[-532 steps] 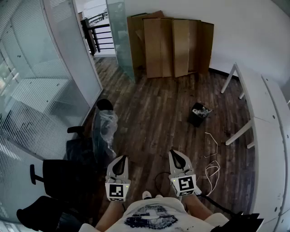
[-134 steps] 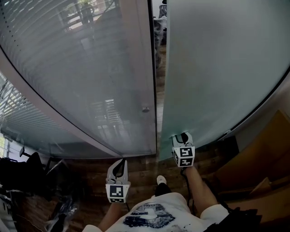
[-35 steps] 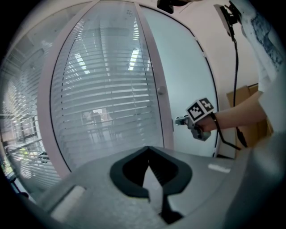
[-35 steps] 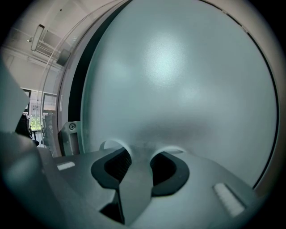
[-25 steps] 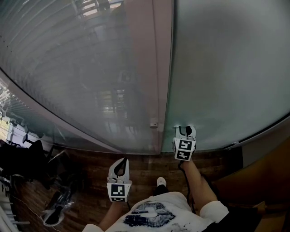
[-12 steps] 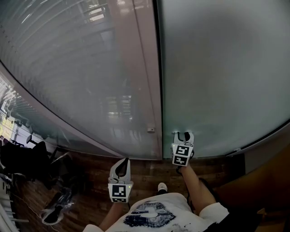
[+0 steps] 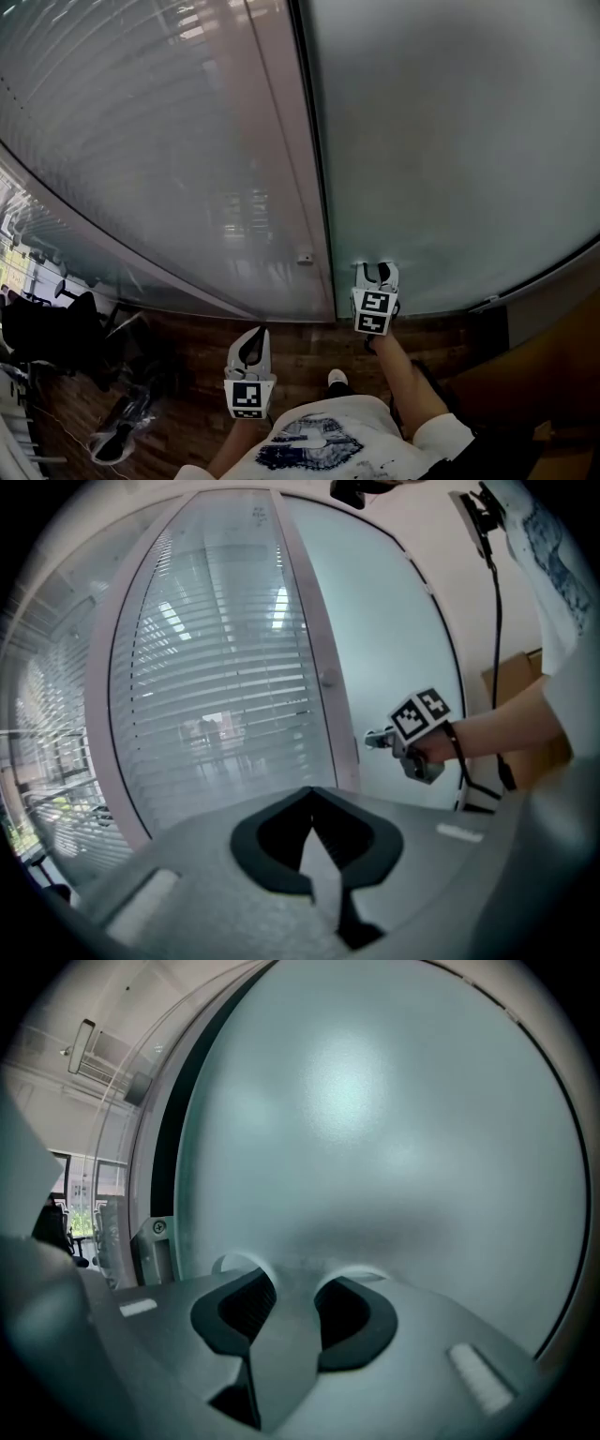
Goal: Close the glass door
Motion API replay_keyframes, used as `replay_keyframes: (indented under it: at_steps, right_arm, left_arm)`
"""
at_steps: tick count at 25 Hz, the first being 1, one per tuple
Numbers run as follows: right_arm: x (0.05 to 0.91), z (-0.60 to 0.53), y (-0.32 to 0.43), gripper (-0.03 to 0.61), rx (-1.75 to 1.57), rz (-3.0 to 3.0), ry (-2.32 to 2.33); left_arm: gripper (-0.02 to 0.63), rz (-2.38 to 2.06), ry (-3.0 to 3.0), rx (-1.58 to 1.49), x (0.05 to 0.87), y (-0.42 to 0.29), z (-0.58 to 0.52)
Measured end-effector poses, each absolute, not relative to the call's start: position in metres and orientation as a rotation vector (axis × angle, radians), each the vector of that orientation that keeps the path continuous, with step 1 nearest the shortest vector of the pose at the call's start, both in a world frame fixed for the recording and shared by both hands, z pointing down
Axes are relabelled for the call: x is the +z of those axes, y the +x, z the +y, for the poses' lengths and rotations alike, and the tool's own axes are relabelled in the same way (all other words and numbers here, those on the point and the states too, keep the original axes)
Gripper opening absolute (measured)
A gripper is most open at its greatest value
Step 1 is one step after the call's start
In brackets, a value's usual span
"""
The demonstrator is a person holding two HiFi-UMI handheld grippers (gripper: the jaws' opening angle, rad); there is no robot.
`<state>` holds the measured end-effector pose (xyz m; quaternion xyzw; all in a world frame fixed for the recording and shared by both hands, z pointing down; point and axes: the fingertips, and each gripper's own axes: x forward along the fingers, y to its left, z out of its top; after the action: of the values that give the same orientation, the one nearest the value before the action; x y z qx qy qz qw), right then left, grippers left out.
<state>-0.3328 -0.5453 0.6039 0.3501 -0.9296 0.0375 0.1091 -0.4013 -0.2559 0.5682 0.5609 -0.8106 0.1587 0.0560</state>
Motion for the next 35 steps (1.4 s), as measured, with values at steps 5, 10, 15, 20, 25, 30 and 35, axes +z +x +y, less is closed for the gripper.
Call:
replay_keyframes:
  at_steps: [5,10,15,20,25,30,35]
  right_arm:
    - [0.611,-0.543,-0.321,0.144,0.152,-2.697,0.987]
    - [0.615,-0.52,-0.295,0.15,0.165,-2.68,0.99]
    - [0.613,-0.492,-0.269,0.137,0.167,-2.68,1.014]
    - [0.604,-0.459,-0.237,0.123,0.157,-2.687,1.039]
    - [0.598,-0.419,-0.193,0.092,0.16,-2.69,1.063]
    - [0.597,-0.378,-0.149,0.066,0.176,-2.671,1.084]
    - [0.597,-0.341,-0.107,0.049,0.185,-2.657,1.114]
  left_arm:
    - [0.0,-2.449,1.731,0.471,0.566,-0.391,-0.245]
    - [0.0,-2.433,1.745,0.462,0.569,-0.384,-0.223]
    - [0.0,-2.415,1.799,0.451,0.565,-0.372,-0.205]
    - [0.0,-2.388,1.849,0.441,0.564,-0.353,-0.181]
    - [0.0,-2.359,1.886,0.428,0.572,-0.325,-0.151]
    - [0.0,-2.315,1.924,0.406,0.581,-0.298,-0.128]
    - [0.0,-2.242,1.981,0.395,0.593,-0.268,-0.118]
